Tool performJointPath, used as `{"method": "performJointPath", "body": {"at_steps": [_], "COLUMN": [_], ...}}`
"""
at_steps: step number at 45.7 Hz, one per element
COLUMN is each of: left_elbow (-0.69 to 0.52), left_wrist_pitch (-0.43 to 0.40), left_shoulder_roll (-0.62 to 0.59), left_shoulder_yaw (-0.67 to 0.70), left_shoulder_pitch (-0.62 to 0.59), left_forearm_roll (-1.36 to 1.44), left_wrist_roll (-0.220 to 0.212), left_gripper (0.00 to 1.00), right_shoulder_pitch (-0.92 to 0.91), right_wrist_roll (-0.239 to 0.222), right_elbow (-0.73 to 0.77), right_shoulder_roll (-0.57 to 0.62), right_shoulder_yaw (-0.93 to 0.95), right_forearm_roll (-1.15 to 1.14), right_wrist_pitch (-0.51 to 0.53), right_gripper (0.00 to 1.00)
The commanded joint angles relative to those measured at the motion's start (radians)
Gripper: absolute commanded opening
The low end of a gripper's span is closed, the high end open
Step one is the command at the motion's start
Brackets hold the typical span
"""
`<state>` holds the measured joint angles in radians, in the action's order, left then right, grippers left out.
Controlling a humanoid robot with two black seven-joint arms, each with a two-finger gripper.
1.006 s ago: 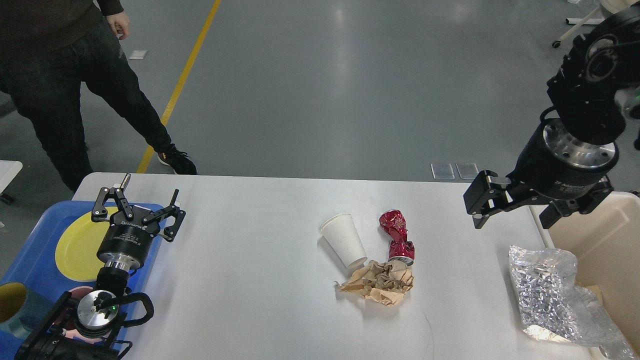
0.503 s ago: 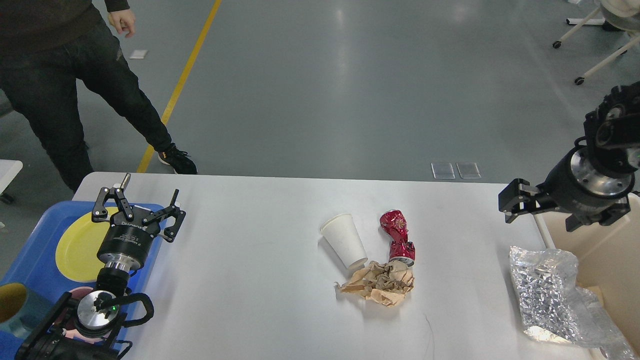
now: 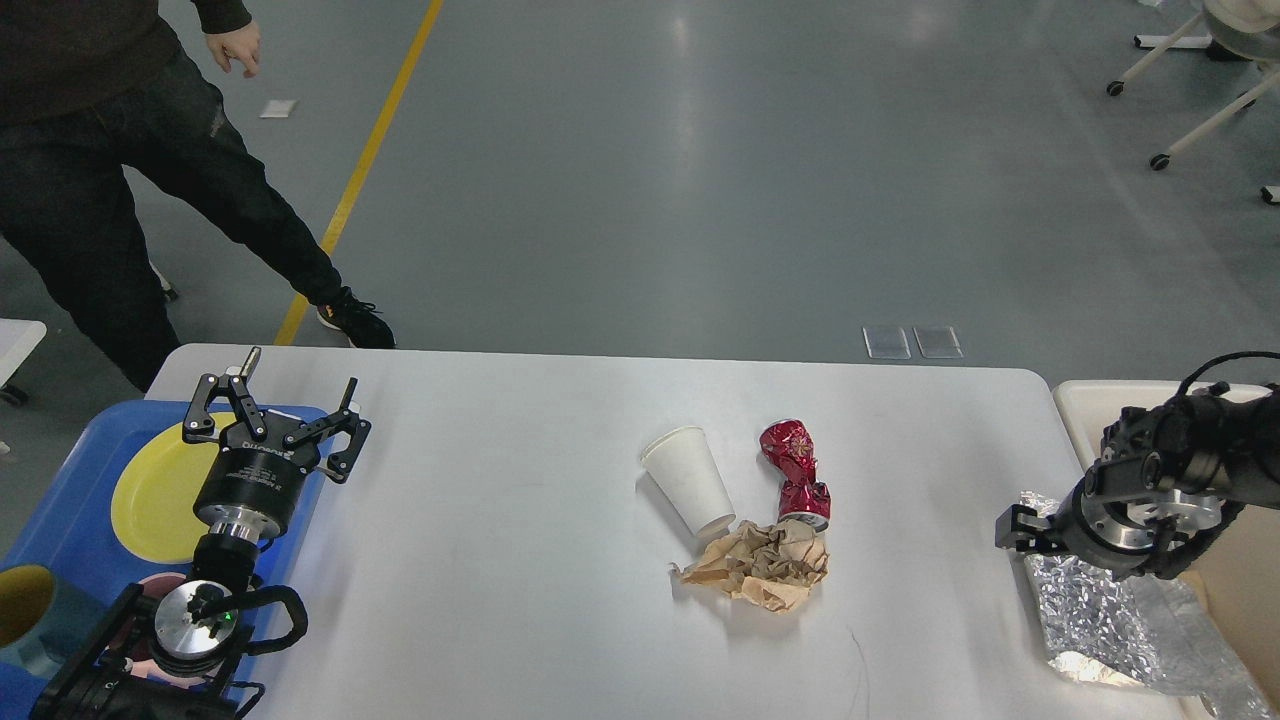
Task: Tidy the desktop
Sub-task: 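Lower the right gripper onto the foil piece beside the bin and grasp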
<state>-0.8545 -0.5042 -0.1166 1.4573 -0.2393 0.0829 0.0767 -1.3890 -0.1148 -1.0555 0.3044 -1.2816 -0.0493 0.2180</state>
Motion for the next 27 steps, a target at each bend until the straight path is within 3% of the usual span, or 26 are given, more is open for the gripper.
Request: {"method": "performJointPath", "body": {"at_steps": [1,9,20,23,27], "left_elbow": [0.000,0.000,0.000,0.000,0.000], "left_wrist_pitch": [0.000,0.000,0.001,0.000,0.000], "left_shoulder_roll": [0.000,0.000,0.000,0.000,0.000], "left_shoulder_yaw": [0.000,0.000,0.000,0.000,0.000], "left_shoulder_pitch": [0.000,0.000,0.000,0.000,0.000], "left_forearm_roll": [0.000,0.000,0.000,0.000,0.000], "left_wrist_roll": [0.000,0.000,0.000,0.000,0.000], "left_gripper": [0.97,0.97,0.97,0.97,0.97], "right_shoulder_pitch": [0.096,0.122,0.177,0.192,0.199], "right_wrist_roll": [0.000,0.000,0.000,-0.002,-0.002], "right_elbow": [0.081,0.094,0.109,0.111,0.115], "right_shoulder_roll": [-0.030,-0.041,-0.053,-0.059,-0.057], "right_shoulder_yaw": [0.013,0.021,0.045,0.051,0.061], "right_forearm_roll": [0.000,0.000,0.002,0.014,0.022], "right_wrist_pitch": [-0.031,-0.051,-0.134,-0.144,-0.146], "right_gripper": [0.97,0.97,0.76,0.57,0.17]}}
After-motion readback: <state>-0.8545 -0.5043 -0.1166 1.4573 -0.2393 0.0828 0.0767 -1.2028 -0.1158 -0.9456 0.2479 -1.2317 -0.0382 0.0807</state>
